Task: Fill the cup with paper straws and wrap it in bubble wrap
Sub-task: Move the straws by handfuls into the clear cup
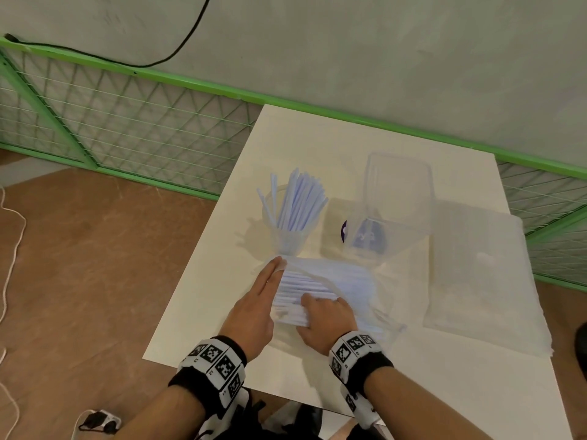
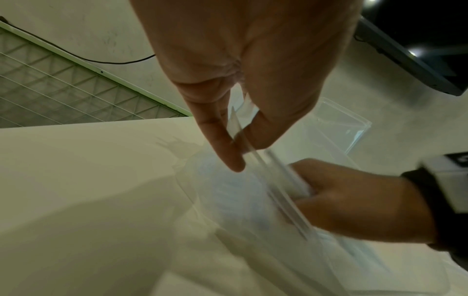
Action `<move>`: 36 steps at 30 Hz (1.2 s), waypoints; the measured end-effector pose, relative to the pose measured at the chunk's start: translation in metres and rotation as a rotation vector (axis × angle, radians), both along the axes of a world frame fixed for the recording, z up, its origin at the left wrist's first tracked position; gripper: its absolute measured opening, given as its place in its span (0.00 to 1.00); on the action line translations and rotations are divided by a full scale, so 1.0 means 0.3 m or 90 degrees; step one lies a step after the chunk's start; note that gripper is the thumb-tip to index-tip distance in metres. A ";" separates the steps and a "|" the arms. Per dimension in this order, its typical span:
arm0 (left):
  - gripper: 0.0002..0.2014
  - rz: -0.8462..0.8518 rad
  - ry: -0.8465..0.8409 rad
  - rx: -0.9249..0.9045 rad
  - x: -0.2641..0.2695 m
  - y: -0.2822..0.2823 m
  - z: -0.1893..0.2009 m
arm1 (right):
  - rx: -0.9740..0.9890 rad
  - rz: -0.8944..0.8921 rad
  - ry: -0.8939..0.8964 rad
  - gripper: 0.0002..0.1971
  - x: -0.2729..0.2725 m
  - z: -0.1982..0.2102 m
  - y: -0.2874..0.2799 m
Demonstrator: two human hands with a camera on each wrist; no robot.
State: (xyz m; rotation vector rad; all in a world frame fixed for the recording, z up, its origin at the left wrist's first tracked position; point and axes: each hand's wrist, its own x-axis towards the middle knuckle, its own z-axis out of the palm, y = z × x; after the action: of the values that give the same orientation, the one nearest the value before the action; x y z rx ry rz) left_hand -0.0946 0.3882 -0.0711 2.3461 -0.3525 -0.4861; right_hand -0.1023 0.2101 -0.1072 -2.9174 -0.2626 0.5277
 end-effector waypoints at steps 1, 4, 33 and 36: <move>0.51 0.001 -0.002 -0.001 0.001 0.000 0.000 | 0.042 -0.029 -0.012 0.17 -0.002 0.018 -0.011; 0.50 0.004 -0.011 -0.010 0.002 -0.003 0.005 | 0.224 -0.114 -0.060 0.14 -0.014 0.088 -0.032; 0.50 0.000 0.000 -0.013 0.020 0.000 0.007 | 0.571 -0.269 -0.246 0.07 0.267 0.660 -0.071; 0.50 -0.003 -0.001 -0.018 0.021 0.001 0.014 | 0.537 -0.242 -0.298 0.07 0.371 0.721 -0.037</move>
State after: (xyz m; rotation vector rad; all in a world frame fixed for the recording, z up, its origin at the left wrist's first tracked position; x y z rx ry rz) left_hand -0.0882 0.3885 -0.0670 2.3184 -0.3641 -0.4786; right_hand 0.0090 0.1990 0.1091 -2.1260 0.0271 -0.2823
